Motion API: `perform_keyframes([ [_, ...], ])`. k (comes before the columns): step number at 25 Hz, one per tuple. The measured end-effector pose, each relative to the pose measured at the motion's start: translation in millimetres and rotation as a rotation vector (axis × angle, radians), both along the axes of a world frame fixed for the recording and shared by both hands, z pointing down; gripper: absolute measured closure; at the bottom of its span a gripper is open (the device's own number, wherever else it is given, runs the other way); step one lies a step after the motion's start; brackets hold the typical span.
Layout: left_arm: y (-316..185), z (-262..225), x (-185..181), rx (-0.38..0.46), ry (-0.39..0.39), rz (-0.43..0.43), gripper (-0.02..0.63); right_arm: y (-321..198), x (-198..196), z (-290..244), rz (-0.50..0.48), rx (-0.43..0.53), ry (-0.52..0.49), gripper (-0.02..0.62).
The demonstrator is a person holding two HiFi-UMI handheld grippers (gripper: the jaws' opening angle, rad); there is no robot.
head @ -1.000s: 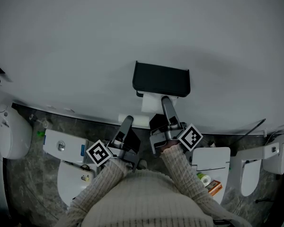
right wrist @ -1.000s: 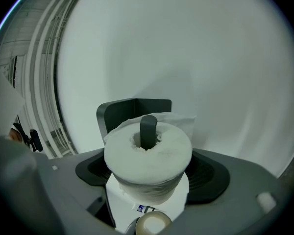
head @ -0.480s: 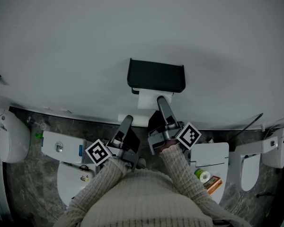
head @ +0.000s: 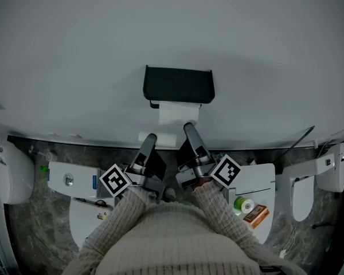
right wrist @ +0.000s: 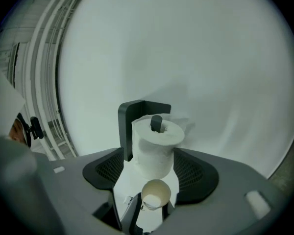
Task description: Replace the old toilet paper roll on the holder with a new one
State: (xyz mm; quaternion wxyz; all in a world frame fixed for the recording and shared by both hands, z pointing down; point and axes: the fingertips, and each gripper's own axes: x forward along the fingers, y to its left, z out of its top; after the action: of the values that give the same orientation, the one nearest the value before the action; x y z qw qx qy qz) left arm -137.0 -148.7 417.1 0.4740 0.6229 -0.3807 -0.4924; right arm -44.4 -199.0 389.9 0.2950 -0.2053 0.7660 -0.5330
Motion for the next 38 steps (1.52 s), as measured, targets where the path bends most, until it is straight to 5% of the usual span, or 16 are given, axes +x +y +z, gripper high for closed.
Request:
perform_keyframes([
  [4, 4.6, -3.4, 6.8, 0.017, -0.035, 0.019, 0.428, 15.2, 16.0, -2.7, 0.035, 0.049, 0.038, 0.403],
  [17, 5.8, -2.0, 23.9, 0.013, -0.028, 0.057, 0.428, 34.1, 26.3, -0.1, 0.022, 0.108, 0.110, 0.577],
  [38, 5.6, 0.6, 25.2, 0.006, -0.041, 0.083, 0.428, 33.8, 24.2, -7.5, 0.005, 0.154, 0.118, 0.595],
])
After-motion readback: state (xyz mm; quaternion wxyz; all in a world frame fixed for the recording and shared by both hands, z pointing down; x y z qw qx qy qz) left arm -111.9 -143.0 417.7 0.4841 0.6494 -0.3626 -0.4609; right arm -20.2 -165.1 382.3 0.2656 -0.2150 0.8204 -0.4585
